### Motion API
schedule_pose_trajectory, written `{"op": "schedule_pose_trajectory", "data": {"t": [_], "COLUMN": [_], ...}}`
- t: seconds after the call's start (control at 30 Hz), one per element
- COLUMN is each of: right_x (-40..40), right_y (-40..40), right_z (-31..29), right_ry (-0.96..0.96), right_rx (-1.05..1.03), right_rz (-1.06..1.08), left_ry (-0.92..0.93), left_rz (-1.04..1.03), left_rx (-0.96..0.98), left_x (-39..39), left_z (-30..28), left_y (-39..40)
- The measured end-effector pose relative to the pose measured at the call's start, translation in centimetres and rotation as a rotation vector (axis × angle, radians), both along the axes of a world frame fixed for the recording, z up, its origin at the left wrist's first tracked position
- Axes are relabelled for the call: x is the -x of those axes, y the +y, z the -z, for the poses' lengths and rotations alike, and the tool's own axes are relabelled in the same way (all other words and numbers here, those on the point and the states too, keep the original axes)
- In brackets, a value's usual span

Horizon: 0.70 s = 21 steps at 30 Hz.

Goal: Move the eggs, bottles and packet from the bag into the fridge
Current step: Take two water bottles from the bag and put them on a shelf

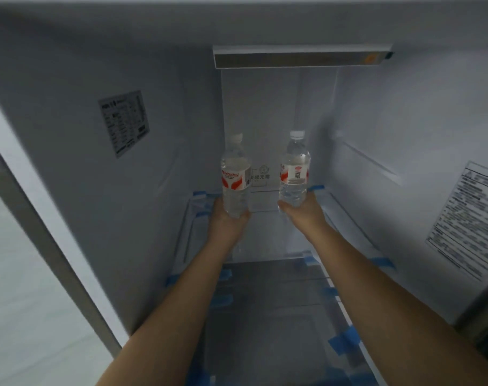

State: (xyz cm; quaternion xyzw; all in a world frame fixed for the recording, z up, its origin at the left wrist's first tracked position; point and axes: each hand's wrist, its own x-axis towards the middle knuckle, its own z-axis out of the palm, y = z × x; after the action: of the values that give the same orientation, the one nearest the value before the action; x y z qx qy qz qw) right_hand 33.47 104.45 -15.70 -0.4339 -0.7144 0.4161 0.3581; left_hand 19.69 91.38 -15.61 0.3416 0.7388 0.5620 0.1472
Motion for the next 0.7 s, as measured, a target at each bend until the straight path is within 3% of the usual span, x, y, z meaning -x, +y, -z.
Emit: {"op": "schedule_pose_trajectory", "data": {"t": [0.07, 0.23, 0.37, 0.53, 0.7], "right_x": [-0.5, -1.8, -2.9, -4.9, -7.7], "right_y": [-0.9, -4.4, -8.7, -14.7, -19.2], "right_z": [0.3, 0.2, -0.7, -0.3, 1.2], "right_ry": [-0.030, -0.142, -0.289, -0.480, -0.816], "right_rx": [0.073, 0.065, -0.041, -0.241, -0.484], "right_rz": [0.020, 0.036, -0.012, 0.011, 0.043], "left_ry": [0.030, 0.406, 0.867, 0.991, 1.038], "left_rz": [0.007, 0.116, 0.178, 0.253, 0.336], "left_rx": [0.033, 0.288, 0.490, 0.519, 0.496], "left_x": [-0.6, -2.4, -3.5, -3.8, -4.8], "left_z": [-0.2, -0.8, -1.1, -0.5, 0.7], "left_y": [-1.0, -4.4, -8.3, -11.4, -13.7]}}
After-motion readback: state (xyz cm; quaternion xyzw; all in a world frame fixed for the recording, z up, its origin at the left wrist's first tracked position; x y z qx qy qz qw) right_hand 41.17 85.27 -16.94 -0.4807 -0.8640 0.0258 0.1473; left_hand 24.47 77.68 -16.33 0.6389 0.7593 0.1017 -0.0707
